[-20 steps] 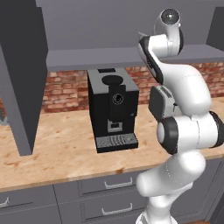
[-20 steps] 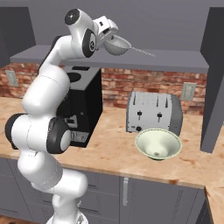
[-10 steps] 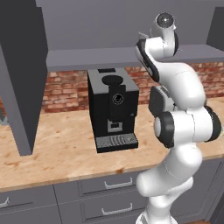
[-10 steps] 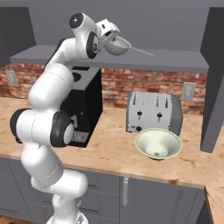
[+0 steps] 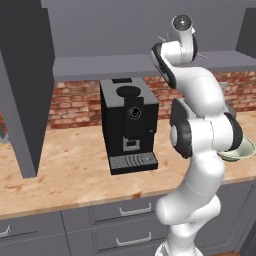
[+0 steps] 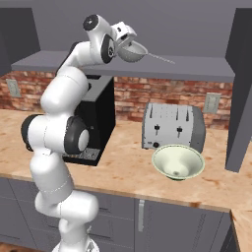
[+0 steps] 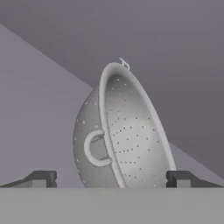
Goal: Open the cabinet and setup a tea strainer by placing it in the bowl upright.
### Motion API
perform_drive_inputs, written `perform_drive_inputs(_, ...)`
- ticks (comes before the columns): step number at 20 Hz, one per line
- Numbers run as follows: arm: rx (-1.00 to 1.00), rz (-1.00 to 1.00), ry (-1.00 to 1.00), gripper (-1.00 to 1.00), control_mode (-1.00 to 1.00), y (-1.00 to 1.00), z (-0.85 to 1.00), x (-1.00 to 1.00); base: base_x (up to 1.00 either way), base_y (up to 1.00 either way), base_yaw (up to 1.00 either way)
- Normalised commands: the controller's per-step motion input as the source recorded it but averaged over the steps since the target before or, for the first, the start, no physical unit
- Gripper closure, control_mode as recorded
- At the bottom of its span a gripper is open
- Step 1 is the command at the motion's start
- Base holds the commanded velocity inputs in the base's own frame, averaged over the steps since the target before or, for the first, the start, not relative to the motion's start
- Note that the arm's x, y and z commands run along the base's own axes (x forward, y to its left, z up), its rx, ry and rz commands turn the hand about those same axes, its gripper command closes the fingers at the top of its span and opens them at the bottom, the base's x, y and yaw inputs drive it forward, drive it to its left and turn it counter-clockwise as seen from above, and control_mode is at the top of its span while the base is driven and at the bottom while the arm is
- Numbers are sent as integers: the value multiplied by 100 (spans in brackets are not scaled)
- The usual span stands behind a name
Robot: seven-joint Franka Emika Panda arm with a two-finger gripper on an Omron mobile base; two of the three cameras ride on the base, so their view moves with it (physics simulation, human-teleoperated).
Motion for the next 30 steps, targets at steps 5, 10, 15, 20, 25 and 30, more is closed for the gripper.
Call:
perform_drive_inputs(5, 0, 0, 4, -100, -100, 0, -2, 25, 0, 0, 0)
perform_drive_inputs(10, 0, 0, 1, -100, -100, 0, -4, 18, 0, 0, 0)
perform_drive_inputs(15, 0, 0, 0, -100, -100, 0, 0, 5, 0, 0, 0)
perform_drive_inputs(20, 0, 0, 0, 100, -100, 0, 0, 1, 0, 0, 0)
perform_drive_inputs(25, 0, 0, 0, 100, -100, 0, 0, 0, 0, 0, 0)
perform_drive_inputs(30, 0, 0, 0, 100, -100, 0, 0, 0, 0, 0, 0)
